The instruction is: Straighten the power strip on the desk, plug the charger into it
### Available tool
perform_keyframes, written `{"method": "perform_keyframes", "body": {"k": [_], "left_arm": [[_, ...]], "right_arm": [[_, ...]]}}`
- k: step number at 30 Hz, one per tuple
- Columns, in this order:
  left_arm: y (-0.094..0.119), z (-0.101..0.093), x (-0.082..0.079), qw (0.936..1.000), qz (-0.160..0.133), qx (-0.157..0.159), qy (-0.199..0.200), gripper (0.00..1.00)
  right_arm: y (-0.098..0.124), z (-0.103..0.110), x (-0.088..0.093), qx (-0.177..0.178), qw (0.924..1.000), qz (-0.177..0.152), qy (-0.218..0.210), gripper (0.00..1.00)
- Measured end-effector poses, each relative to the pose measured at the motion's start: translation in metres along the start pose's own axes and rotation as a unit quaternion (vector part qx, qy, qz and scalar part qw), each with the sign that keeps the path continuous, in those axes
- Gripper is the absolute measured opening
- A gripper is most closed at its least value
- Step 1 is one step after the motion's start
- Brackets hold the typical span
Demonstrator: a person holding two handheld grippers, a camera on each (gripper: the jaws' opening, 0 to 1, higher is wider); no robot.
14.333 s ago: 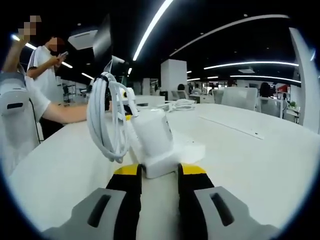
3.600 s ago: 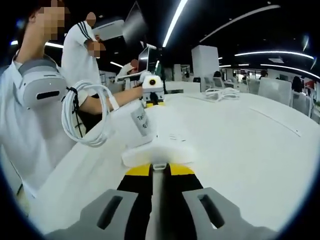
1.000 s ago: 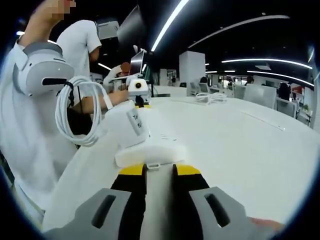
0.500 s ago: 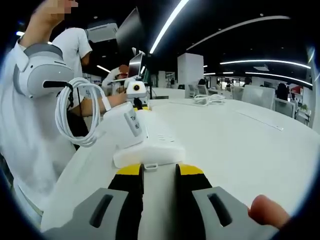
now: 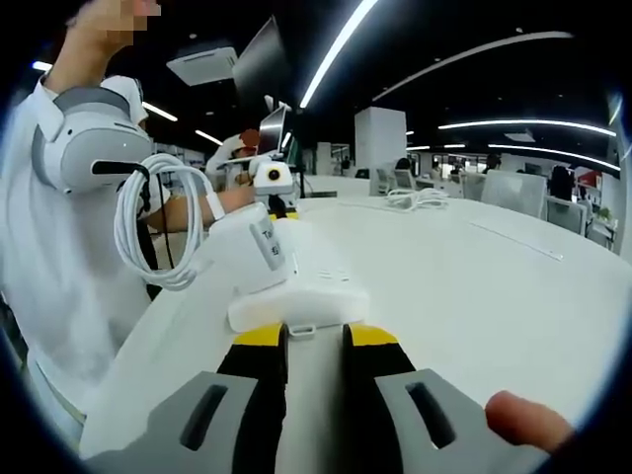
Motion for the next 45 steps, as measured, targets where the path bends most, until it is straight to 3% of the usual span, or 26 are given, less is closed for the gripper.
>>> {"method": "perform_keyframes", "body": {"k": [9,25,45], "left_arm": [[-0.004,0.006,-0.001,1.0000,0.001,-0.002,0.001,0.12],[-0.012,0.019,-0.004,1.0000,0.001,0.001,0.001,0.12],[-0.024,0.034,-0.009,0.9999,0.005,0.013,0.010,0.12]], "right_arm": [[0.001,-0.004,0.000,-0.002,1.0000,0.000,0.000,0.11],[0.004,-0.019,0.000,-0.002,1.0000,0.000,-0.002,0.11],[0.009,-0.029,0.003,-0.044,0.9990,-0.002,0.008,0.10]]}}
Point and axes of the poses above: the point that each gripper's makers call its tool centre point, and the gripper's own axes: y roughly backward along the fingers, z roughly to its left, x roughly out of its underside, the point moved 7 cm from there along y, roughly backward along the fingers, and after that the axes turned 6 degrees about -x, right-handed, at the moved point
